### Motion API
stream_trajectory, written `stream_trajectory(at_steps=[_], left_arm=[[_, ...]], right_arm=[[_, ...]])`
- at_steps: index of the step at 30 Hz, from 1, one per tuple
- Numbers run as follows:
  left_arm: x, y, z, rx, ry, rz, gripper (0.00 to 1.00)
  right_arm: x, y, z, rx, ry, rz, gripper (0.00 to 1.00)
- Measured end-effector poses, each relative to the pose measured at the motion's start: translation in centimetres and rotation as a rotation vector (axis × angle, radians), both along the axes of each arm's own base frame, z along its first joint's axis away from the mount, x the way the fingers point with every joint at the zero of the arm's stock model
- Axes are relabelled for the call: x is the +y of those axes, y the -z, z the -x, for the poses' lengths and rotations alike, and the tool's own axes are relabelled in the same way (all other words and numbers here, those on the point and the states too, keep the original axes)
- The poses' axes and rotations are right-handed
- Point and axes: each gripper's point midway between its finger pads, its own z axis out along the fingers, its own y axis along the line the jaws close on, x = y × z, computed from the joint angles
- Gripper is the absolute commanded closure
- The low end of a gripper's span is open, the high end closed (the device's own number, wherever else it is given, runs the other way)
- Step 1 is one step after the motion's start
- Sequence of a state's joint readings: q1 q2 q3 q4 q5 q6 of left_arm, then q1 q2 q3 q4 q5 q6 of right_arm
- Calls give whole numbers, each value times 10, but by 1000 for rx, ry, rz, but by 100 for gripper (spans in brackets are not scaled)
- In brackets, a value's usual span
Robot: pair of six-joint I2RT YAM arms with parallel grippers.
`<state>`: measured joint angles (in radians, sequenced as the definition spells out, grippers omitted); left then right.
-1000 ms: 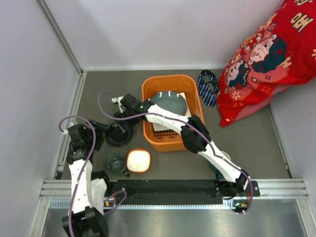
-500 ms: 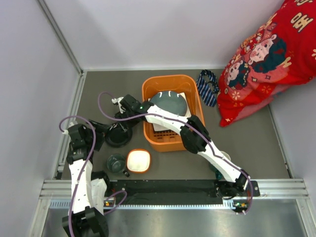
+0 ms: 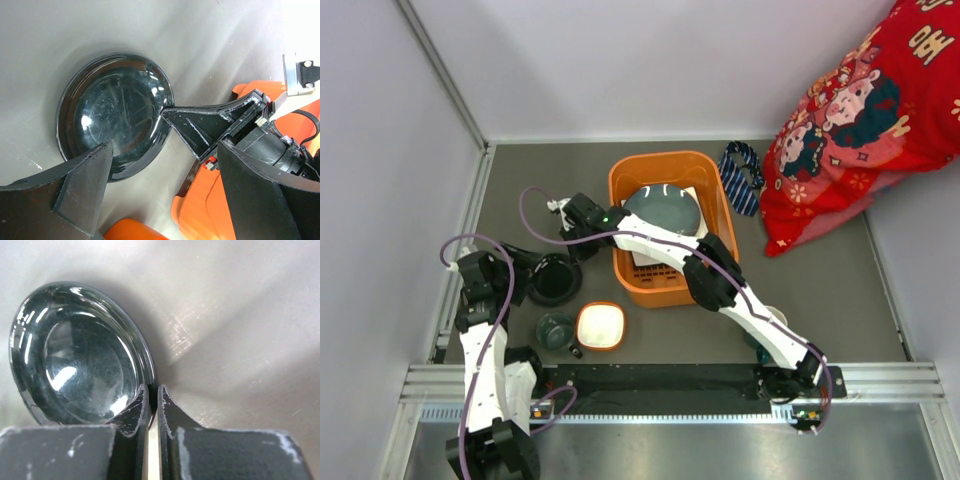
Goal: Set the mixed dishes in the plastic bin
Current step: Pick up the plate at the center of the board.
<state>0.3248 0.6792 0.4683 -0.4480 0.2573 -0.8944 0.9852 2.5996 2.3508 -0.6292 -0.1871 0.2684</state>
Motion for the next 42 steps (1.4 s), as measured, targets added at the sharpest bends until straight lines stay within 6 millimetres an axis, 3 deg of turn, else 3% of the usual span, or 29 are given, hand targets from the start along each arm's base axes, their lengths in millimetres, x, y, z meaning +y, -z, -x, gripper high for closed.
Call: stream_trajectory(at_steps=[16, 32, 42], left_arm=[[-3, 1, 1, 2, 11, 8, 11], [-4, 1, 1, 0, 21, 13, 11], [-8, -8, 2, -40, 36, 12, 10]], right_arm=[[-7, -12, 5, -4, 20, -31, 100], [-11, -74, -6, -85, 56, -105, 100], [-20, -104, -25, -148, 152, -171, 100]])
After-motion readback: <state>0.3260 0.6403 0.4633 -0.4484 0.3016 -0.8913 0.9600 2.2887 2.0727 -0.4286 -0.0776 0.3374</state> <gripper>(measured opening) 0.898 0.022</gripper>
